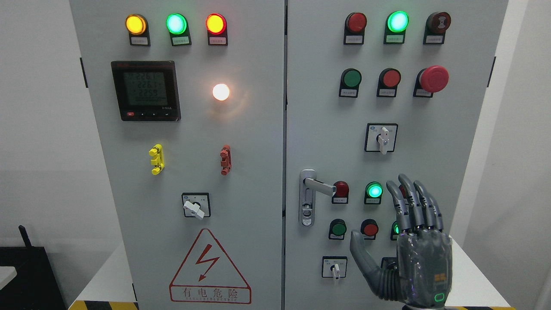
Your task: Release door handle
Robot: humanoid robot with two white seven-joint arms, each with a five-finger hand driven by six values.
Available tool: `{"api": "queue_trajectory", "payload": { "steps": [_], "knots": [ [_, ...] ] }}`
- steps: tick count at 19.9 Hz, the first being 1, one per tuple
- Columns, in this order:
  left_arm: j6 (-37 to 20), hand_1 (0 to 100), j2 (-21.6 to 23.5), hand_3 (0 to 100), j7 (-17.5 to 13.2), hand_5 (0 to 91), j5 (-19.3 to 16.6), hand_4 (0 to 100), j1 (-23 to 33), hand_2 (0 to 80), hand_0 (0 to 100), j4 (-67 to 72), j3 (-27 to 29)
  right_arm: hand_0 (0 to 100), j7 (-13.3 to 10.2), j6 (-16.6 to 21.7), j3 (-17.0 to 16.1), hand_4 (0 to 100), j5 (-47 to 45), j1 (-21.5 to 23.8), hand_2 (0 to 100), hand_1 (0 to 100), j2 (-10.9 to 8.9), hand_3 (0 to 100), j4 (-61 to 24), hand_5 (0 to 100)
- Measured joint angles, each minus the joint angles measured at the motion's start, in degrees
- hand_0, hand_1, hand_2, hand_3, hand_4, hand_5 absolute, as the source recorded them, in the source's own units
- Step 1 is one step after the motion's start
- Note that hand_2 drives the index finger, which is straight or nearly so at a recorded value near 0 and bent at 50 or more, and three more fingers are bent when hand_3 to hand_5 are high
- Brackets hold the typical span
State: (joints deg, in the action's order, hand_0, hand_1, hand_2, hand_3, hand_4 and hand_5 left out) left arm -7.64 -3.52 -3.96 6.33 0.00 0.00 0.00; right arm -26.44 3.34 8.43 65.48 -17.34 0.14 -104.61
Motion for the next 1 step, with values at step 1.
{"api": "queue_trajectory", "payload": {
  "steps": [1],
  "knots": [
    [0.0, 39, 0.0, 0, 0.0, 0.0, 0.0, 0, 0.0, 0.0, 12, 0.0, 0.0, 38, 0.0, 0.0, 0.0, 7, 0.0, 0.1, 11, 32, -0.01, 15, 0.0, 0]
  ]
}}
